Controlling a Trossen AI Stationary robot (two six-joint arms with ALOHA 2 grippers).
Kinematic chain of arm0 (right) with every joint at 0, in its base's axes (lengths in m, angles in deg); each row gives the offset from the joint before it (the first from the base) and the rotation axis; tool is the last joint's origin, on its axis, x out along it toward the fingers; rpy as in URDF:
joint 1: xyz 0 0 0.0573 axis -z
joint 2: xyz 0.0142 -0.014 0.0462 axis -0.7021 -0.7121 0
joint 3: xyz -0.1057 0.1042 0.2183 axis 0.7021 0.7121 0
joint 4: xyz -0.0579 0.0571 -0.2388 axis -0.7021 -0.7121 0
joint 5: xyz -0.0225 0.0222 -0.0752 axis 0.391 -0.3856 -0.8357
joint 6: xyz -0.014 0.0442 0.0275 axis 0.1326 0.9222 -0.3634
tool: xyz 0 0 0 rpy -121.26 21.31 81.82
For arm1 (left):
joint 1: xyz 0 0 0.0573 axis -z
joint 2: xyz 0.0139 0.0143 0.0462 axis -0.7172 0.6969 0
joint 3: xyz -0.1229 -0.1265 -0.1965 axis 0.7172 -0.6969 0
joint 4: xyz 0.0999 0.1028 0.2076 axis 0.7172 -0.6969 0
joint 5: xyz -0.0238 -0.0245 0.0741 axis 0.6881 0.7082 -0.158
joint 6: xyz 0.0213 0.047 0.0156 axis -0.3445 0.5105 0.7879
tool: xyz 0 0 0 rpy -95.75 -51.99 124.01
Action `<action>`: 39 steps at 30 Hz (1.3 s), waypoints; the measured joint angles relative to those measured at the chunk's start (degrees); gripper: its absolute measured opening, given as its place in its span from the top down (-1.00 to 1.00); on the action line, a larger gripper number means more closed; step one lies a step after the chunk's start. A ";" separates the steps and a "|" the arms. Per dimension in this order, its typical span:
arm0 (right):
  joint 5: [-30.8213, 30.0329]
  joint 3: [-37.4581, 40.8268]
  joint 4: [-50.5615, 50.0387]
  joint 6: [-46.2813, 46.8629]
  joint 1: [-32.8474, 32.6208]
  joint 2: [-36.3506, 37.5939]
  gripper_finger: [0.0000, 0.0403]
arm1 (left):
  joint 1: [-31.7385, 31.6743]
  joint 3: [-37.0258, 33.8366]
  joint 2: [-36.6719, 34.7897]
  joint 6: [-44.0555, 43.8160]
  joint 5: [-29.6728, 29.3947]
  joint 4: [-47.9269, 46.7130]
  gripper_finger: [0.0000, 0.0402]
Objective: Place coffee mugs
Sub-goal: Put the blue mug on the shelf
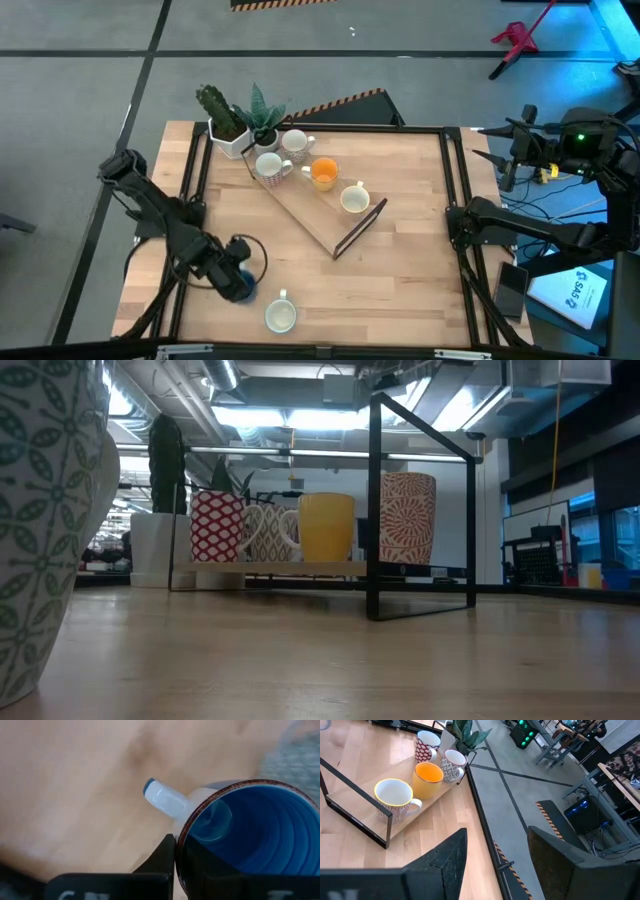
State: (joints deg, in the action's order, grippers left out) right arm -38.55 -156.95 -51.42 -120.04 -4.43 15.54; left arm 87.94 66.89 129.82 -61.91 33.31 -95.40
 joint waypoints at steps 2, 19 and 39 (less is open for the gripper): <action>0.00 0.00 0.00 0.00 -0.01 0.00 0.03 | -1.55 -0.06 -2.06 -0.95 -0.51 -2.73 0.96; 0.04 0.00 0.01 0.02 -0.02 0.00 0.03 | -29.14 0.57 -7.77 13.25 -6.17 2.16 0.96; -0.46 0.00 0.03 0.02 -0.02 0.00 0.03 | -45.21 13.59 4.43 40.06 -7.09 2.05 0.96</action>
State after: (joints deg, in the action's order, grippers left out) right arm -39.01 -156.95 -51.39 -120.01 -4.45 15.54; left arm 42.74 80.48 134.25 -21.86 26.22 -93.35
